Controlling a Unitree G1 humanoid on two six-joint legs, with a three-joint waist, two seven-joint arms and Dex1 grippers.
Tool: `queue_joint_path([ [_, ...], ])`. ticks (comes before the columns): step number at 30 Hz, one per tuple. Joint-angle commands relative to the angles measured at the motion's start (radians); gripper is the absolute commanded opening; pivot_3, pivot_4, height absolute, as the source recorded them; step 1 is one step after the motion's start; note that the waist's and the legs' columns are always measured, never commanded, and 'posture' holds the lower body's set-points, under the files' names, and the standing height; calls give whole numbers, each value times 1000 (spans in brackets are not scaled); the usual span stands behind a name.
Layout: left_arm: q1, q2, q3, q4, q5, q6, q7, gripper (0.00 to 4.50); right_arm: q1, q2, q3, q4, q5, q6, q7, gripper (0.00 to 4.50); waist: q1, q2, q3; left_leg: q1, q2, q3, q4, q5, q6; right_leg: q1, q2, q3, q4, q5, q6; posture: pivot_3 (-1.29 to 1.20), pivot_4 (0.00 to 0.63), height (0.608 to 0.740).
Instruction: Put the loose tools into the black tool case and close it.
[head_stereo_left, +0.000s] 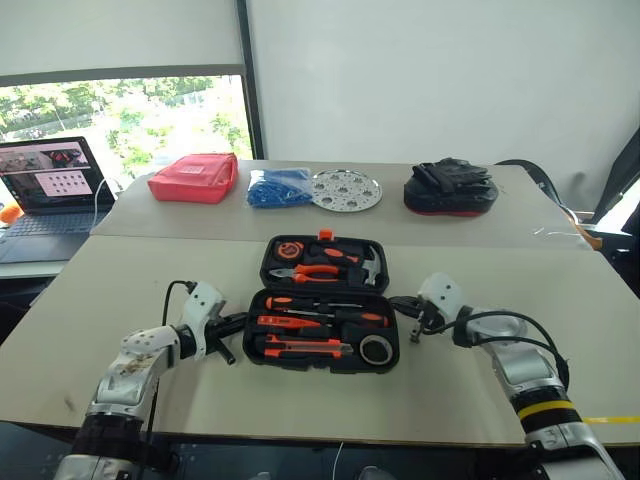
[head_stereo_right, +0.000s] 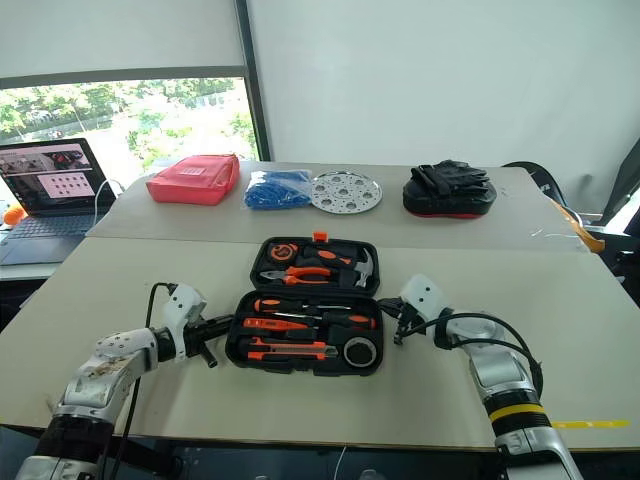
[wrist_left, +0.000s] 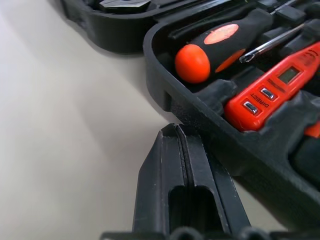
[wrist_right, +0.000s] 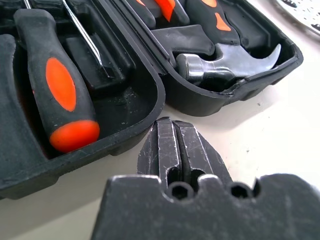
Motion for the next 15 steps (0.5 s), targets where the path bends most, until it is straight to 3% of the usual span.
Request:
queue_joint_path([
  [1, 19, -8, -18, -89, -43, 14, -39, 56, 27, 5, 20, -117, 38, 26, 39, 0, 1, 0, 0, 0, 0, 0, 0, 0, 0, 0, 0, 0, 0, 0, 0, 0, 150, 740],
  [8, 55, 20, 69, -124, -62, 59, 10, 56, 66, -39, -47, -182, 58, 85, 16, 0, 1, 0, 0, 1, 0, 0, 1, 0, 0, 1, 0, 0, -1, 0, 0, 0, 150, 740],
  [10, 41, 46, 109, -139, -116, 142, 4, 560, 52, -83, -74, -212, 114, 184, 72, 589, 0, 0, 0, 1, 0, 0, 1, 0, 0, 1, 0, 0, -1, 0, 0, 0, 150, 740],
  [11, 24, 70, 142, -161, -203, 283, -9, 836, 33, -97, -95, -234, 156, 229, 91, 869, 1, 0, 0, 0, 0, 0, 1, 0, 0, 0, 0, 0, -1, 0, 0, 0, 150, 740],
  [13, -23, 140, 144, -172, -241, 517, 18, 1530, -3, -127, -118, -274, 242, 368, 128, 1496, -1, -1, 1, 0, 0, 0, 1, 0, 0, 0, 0, 0, -1, 0, 0, 0, 150, 740],
  [15, -86, 195, 109, -144, -226, 599, 24, 2186, -45, -157, -121, -298, 309, 517, 155, 2134, -4, -1, 1, 1, 0, -1, 2, 1, 0, 1, 1, 0, 0, 0, 0, 0, 150, 740],
])
